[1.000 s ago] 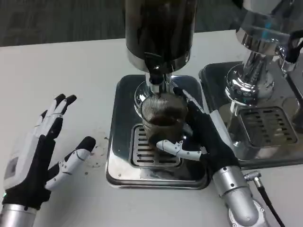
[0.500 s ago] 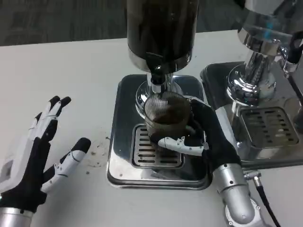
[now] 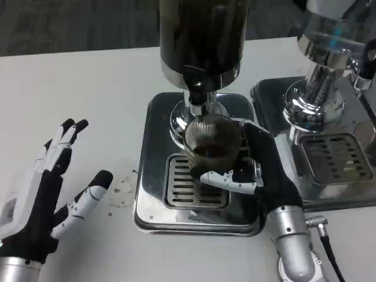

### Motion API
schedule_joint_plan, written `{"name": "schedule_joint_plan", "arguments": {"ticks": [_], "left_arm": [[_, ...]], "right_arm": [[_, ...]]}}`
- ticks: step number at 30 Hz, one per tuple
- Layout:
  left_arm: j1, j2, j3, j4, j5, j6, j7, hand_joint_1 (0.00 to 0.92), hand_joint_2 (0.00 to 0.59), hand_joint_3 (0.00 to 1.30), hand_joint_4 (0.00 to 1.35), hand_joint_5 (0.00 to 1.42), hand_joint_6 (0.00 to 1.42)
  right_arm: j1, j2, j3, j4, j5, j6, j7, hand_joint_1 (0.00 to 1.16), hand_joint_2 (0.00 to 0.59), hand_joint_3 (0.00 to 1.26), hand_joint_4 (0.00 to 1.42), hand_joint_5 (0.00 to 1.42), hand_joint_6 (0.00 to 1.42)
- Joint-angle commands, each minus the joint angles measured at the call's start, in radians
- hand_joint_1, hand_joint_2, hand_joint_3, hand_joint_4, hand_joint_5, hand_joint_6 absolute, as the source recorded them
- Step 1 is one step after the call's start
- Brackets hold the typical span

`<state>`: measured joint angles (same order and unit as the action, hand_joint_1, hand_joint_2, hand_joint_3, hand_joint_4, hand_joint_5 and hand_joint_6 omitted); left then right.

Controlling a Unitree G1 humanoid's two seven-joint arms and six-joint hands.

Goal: Grasp the cup under the faucet to collect the drink, then remove the cup.

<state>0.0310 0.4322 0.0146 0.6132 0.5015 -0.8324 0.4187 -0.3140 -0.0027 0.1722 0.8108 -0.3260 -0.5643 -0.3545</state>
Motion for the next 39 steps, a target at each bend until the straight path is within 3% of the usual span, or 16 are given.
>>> {"name": "schedule_joint_plan", "arguments": {"ticks": [1, 17, 31, 39], "left_arm": [[-0.008, 0.004, -0.015, 0.011, -0.011, 0.002, -0.012, 0.000, 0.200, 0.12, 0.00, 0.10, 0.02], [-0.015, 0.018, -0.030, 0.020, -0.024, -0.002, -0.014, 0.000, 0.201, 0.12, 0.00, 0.11, 0.02], [-0.018, 0.021, -0.044, 0.022, -0.029, -0.007, -0.050, 0.000, 0.195, 0.12, 0.00, 0.10, 0.02], [-0.007, 0.030, -0.049, 0.014, -0.037, -0.011, -0.084, 0.000, 0.195, 0.11, 0.00, 0.10, 0.02]], "right_arm": [[0.020, 0.001, 0.003, -0.020, -0.003, -0.007, -0.001, 1.08, 0.082, 0.62, 0.74, 0.77, 0.84], [0.047, 0.000, 0.006, -0.060, -0.016, -0.017, -0.026, 1.08, 0.082, 0.66, 0.80, 0.82, 0.94], [0.140, -0.005, 0.001, -0.230, -0.024, 0.005, -0.014, 1.08, 0.083, 0.67, 0.82, 0.83, 0.95], [0.235, -0.017, -0.008, -0.388, -0.004, 0.029, 0.043, 1.08, 0.093, 0.68, 0.84, 0.84, 0.98]]}}
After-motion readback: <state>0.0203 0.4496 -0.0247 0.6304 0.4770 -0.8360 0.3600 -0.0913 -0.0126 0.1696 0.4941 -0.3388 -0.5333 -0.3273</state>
